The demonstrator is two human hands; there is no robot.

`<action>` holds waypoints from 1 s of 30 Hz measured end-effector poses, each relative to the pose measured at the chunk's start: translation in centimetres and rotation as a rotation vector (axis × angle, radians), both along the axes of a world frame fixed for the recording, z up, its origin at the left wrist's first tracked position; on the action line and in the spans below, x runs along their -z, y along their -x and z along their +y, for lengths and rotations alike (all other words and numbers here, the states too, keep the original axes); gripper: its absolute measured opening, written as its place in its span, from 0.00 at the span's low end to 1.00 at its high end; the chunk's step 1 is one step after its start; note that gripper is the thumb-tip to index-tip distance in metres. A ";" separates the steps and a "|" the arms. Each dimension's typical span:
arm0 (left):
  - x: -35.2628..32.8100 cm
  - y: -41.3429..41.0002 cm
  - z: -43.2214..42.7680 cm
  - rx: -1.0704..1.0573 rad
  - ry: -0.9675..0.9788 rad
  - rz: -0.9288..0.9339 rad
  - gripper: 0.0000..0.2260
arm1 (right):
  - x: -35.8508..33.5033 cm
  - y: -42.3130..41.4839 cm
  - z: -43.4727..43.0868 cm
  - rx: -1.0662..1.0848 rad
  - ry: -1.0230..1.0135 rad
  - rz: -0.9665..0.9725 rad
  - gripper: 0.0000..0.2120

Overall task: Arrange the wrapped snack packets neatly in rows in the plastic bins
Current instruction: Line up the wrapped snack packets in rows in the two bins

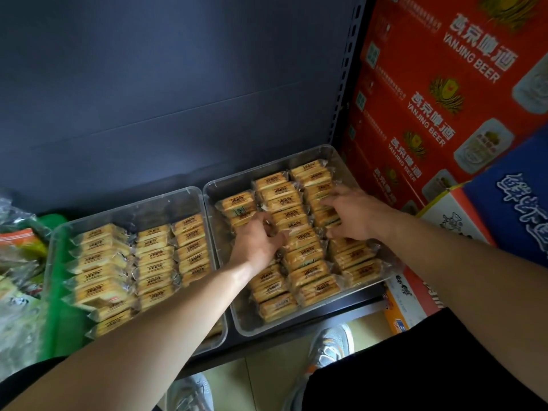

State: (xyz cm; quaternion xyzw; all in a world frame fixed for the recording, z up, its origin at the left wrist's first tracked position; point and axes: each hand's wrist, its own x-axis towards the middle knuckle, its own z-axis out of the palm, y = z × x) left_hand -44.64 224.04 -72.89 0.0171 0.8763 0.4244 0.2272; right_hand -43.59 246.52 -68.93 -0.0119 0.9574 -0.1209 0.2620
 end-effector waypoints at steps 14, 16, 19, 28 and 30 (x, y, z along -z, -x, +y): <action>-0.4 0.8 0.3 -0.036 -0.013 -0.120 0.07 | -0.5 0.1 -0.3 0.032 0.002 -0.013 0.35; -0.8 0.9 -0.2 -0.030 0.047 -0.059 0.05 | -0.8 0.2 -0.4 0.050 0.024 0.005 0.32; -1.2 1.2 -0.4 -0.039 0.019 -0.028 0.19 | -1.3 0.5 -0.8 0.065 0.015 0.095 0.30; -1.0 2.2 1.5 -0.027 -0.096 -0.125 0.21 | 0.0 1.5 -1.6 0.068 0.039 0.098 0.34; -0.9 2.5 1.1 -0.016 -0.127 -0.144 0.26 | 0.2 1.8 -1.6 0.069 0.020 0.108 0.36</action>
